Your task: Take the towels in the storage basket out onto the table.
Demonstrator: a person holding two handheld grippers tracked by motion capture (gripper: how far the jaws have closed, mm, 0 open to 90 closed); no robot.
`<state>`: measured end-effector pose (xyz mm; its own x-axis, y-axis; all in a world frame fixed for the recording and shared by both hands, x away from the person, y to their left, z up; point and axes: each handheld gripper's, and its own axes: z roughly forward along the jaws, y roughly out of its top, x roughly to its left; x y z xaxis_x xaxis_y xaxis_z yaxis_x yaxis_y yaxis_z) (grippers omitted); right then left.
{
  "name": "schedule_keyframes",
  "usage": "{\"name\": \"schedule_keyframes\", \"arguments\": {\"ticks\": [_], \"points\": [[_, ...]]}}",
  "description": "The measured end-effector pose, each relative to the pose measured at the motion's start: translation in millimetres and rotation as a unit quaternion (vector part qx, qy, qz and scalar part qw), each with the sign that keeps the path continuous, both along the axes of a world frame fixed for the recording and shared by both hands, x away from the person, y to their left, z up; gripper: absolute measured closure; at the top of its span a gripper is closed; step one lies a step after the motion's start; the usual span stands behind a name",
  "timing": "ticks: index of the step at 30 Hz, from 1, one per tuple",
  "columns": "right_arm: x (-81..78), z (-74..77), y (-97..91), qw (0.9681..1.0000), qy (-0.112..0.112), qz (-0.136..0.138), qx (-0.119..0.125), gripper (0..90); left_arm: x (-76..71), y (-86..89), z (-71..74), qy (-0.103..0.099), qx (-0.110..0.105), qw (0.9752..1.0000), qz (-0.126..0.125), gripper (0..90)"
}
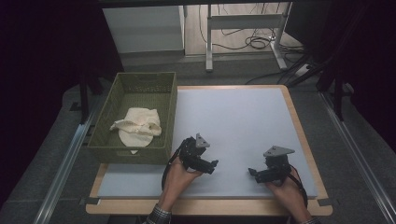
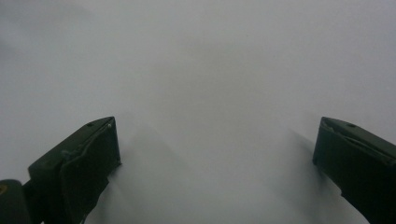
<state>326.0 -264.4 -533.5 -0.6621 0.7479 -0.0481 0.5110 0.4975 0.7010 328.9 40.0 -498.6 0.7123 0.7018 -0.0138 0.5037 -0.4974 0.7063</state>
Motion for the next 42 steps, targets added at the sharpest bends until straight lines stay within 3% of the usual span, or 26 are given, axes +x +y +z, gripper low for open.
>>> {"name": "schedule_keyframes", "arguments": {"ticks": [9, 17, 20, 28, 36, 42], "points": [[0.0, 0.0, 0.0, 1.0000, 0.000, 0.000, 0.000, 0.5, 15.8, -4.6, 16.3, 0.007, -0.006, 0.9998, -0.016, 4.0], [-0.1, 0.0, 0.1, 1.0000, 0.001, 0.000, 0.001, 0.5, 31.2, 3.3, 36.5, 0.006, -0.005, 0.9998, -0.019, 3.9], [0.0, 0.0, 0.0, 1.0000, 0.000, 0.000, 0.001, 0.5, 37.3, 6.4, 43.3, 0.002, 0.003, 0.9999, -0.015, 3.6], [0.0, 0.0, 0.0, 1.0000, 0.000, 0.000, 0.001, 0.5, 58.4, 21.9, 65.6, -0.005, -0.006, 0.9999, -0.008, 3.8], [0.2, -0.1, -0.1, 1.0000, -0.001, 0.001, 0.001, 0.5, 73.6, 42.0, 82.8, -0.014, -0.002, 0.9999, 0.010, 4.0], [0.2, -0.1, 0.0, 1.0000, -0.001, 0.001, 0.001, 0.5, 85.4, 54.9, 89.0, -0.017, 0.019, 0.9994, 0.025, 4.0]]}}
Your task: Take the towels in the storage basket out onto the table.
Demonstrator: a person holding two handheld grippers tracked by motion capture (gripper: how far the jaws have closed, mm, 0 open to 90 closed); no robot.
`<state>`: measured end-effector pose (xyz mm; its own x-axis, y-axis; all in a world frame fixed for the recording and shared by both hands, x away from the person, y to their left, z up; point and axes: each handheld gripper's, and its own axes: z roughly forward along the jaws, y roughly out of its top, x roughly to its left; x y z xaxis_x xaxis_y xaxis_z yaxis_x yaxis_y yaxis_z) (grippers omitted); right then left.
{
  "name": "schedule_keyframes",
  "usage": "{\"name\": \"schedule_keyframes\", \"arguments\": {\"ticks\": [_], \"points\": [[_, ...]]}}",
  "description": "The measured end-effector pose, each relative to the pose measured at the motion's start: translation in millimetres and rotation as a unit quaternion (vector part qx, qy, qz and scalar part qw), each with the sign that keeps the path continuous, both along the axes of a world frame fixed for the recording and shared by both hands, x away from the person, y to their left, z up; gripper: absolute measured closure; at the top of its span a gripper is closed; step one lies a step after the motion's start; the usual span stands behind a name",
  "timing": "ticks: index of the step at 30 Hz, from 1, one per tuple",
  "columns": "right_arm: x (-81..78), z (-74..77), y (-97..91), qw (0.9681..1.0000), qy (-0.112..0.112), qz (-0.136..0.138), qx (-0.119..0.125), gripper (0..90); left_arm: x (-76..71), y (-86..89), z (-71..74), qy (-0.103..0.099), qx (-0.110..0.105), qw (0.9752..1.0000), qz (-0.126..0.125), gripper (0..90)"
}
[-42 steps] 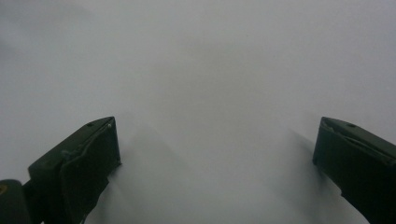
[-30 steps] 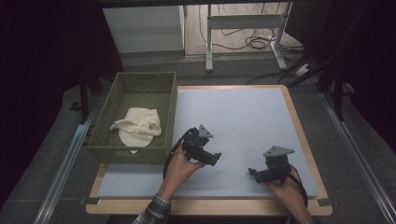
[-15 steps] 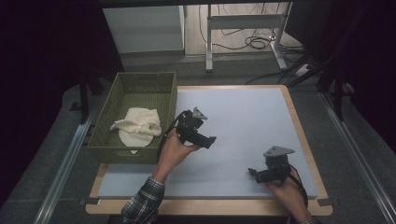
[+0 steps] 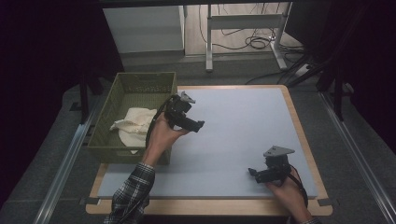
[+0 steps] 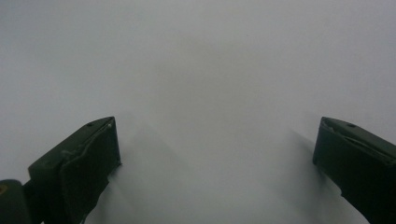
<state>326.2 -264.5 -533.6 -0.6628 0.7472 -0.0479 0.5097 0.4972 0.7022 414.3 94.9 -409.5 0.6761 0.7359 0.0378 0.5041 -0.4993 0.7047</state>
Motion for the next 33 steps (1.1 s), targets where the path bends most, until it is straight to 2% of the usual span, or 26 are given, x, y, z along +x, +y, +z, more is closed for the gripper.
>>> {"name": "schedule_keyframes", "arguments": {"ticks": [4, 12, 18, 19, 24, 27, 31, 33], "points": [[0.0, -0.2, 0.1, 1.0000, 0.000, 0.000, 0.001, 0.5, 6.4, 9.2, 3.7, -0.002, 0.005, 0.9999, 0.014, 4.0], [0.0, -0.1, 0.1, 1.0000, 0.000, 0.000, 0.001, 0.5, 18.9, 38.2, 7.4, 0.004, 0.009, 0.9989, 0.046, 4.0], [0.0, -0.2, 0.0, 1.0000, 0.000, 0.000, 0.001, 0.5, 23.7, 63.6, 7.7, 0.004, 0.016, 0.9971, 0.074, 4.2], [0.0, -0.1, 0.0, 1.0000, 0.000, 0.000, 0.001, 0.5, 24.6, 74.0, 8.5, 0.005, 0.013, 0.9965, 0.083, 4.2], [0.0, -0.2, 0.1, 1.0000, 0.000, 0.000, 0.001, 0.5, 25.8, 89.7, 7.9, 0.006, 0.017, 0.9948, 0.101, 3.9], [0.0, -0.2, 0.0, 1.0000, 0.000, 0.000, 0.001, 0.5, 27.5, 101.9, 4.2, 0.014, 0.027, 0.9931, 0.113, 3.2], [0.0, -0.2, 0.0, 1.0000, -0.001, 0.000, 0.001, 0.5, 30.5, 117.7, -3.8, 0.037, 0.034, 0.9916, 0.119, 2.2], [0.0, -0.2, 0.0, 1.0000, 0.000, 0.000, 0.001, 0.5, 32.2, 124.1, -9.1, 0.048, 0.041, 0.9900, 0.126, 2.0]]}}
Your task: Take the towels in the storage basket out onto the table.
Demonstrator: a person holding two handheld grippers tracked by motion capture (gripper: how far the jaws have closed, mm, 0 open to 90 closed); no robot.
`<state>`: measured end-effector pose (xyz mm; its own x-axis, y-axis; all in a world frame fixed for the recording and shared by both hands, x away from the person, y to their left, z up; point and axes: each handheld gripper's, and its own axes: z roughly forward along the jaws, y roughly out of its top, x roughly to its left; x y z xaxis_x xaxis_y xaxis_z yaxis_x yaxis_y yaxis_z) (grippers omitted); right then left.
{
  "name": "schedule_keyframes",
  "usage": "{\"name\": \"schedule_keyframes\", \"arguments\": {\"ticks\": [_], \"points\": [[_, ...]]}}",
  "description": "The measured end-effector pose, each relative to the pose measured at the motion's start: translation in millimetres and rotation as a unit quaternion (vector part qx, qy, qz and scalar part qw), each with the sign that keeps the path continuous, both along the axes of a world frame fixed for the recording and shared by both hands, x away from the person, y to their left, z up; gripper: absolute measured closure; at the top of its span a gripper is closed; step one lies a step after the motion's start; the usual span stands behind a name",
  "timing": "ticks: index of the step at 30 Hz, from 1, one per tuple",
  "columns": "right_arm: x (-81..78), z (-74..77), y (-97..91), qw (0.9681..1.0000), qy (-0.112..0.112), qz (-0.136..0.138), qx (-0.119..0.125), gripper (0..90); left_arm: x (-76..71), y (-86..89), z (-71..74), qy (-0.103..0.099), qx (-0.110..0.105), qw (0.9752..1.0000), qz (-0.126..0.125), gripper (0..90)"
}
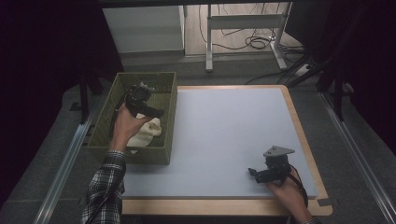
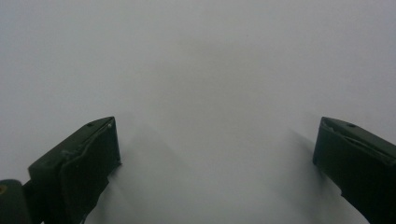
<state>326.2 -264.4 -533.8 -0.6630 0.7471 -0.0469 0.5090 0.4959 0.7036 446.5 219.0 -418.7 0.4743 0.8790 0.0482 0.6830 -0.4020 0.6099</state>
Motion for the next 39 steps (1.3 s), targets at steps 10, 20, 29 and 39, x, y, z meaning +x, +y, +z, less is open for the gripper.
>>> {"name": "schedule_keyframes", "arguments": {"ticks": [10, 20, 29, 39], "points": [[0.1, 0.0, 0.0, 1.0000, 0.000, 0.000, 0.000, 0.5, 18.7, 27.2, -35.3, 0.097, 0.020, 0.9946, 0.032, 2.3], [0.0, 0.0, 0.0, 1.0000, 0.000, 0.000, 0.000, 0.5, 39.2, 35.1, -74.1, 0.190, 0.060, 0.9776, 0.069, 3.9], [0.0, 0.0, 0.0, 1.0000, 0.000, 0.000, 0.000, 0.5, 43.3, 30.3, -88.6, 0.240, 0.070, 0.9658, 0.066, 26.6], [0.0, 0.0, 0.0, 1.0000, 0.000, 0.000, 0.000, 0.5, 39.0, 30.6, -83.1, 0.244, 0.063, 0.9653, 0.069, 81.0]]}}
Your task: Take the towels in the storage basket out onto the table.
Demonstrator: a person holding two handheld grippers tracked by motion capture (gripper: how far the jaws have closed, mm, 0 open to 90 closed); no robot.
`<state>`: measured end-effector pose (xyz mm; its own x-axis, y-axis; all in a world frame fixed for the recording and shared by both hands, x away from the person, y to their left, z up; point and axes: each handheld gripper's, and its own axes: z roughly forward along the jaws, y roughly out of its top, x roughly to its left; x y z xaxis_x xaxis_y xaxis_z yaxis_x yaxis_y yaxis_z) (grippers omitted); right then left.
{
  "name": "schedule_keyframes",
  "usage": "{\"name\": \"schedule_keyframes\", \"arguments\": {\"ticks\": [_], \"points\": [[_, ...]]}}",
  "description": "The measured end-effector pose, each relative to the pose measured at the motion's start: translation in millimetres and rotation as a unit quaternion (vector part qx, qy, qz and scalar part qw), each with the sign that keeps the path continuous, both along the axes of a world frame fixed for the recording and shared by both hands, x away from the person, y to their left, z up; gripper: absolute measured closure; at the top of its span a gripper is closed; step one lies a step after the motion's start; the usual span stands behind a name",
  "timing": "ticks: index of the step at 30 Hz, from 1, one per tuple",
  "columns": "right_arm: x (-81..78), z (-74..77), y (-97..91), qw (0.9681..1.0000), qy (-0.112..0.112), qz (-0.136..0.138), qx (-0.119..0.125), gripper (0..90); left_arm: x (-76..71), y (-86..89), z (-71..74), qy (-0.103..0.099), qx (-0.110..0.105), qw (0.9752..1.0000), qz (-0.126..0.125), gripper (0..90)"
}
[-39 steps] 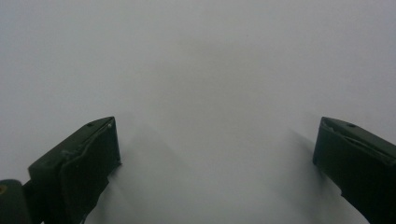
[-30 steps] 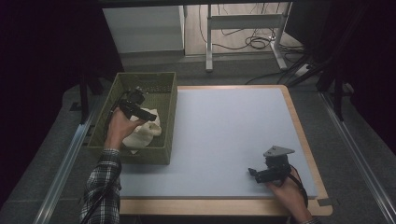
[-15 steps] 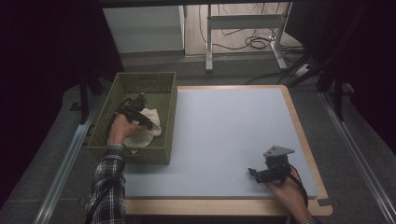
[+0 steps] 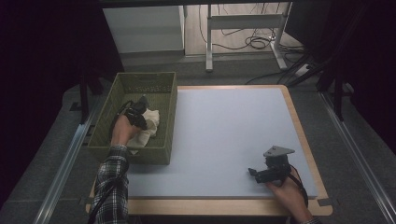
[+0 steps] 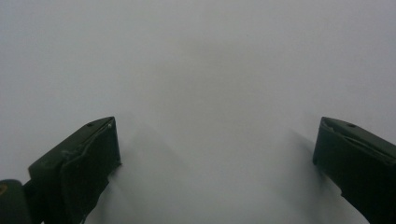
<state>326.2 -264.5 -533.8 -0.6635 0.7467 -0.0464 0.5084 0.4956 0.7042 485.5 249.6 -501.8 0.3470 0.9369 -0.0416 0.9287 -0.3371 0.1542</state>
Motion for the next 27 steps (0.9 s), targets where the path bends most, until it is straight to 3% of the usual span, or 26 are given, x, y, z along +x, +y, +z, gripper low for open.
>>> {"name": "schedule_keyframes", "arguments": {"ticks": [3, 7, 9, 14, 17, 21, 27], "points": [[0.0, 0.0, 0.0, 1.0000, 0.000, 0.000, 0.000, 0.5, 0.0, 3.1, 2.4, -0.004, -0.007, 1.0000, 0.000, 81.9], [0.0, 0.0, 0.0, 1.0000, 0.000, 0.000, 0.000, 0.5, -4.0, 11.1, 11.0, -0.038, -0.034, 0.9986, 0.011, 81.9], [0.0, 0.0, -0.1, 1.0000, 0.000, 0.000, 0.000, 0.5, -5.1, 12.1, 13.2, -0.043, -0.038, 0.9983, 0.012, 81.9], [0.0, 0.0, 0.0, 1.0000, 0.000, 0.000, 0.000, 0.5, -14.7, 16.3, 26.1, -0.080, -0.054, 0.9953, 0.002, 81.8], [0.0, 0.0, 0.0, 1.0000, 0.000, 0.000, 0.000, 0.5, -21.0, 19.3, 33.1, -0.104, -0.065, 0.9924, -0.003, 81.7], [0.0, 0.0, 0.0, 1.0000, 0.000, 0.000, 0.000, 0.5, -29.5, 25.3, 43.7, -0.144, -0.074, 0.9868, 0.000, 81.6], [0.0, 0.0, 0.0, 1.0000, 0.000, 0.000, 0.000, 0.5, -42.3, 32.1, 57.4, -0.195, -0.102, 0.9754, -0.006, 81.5]]}}
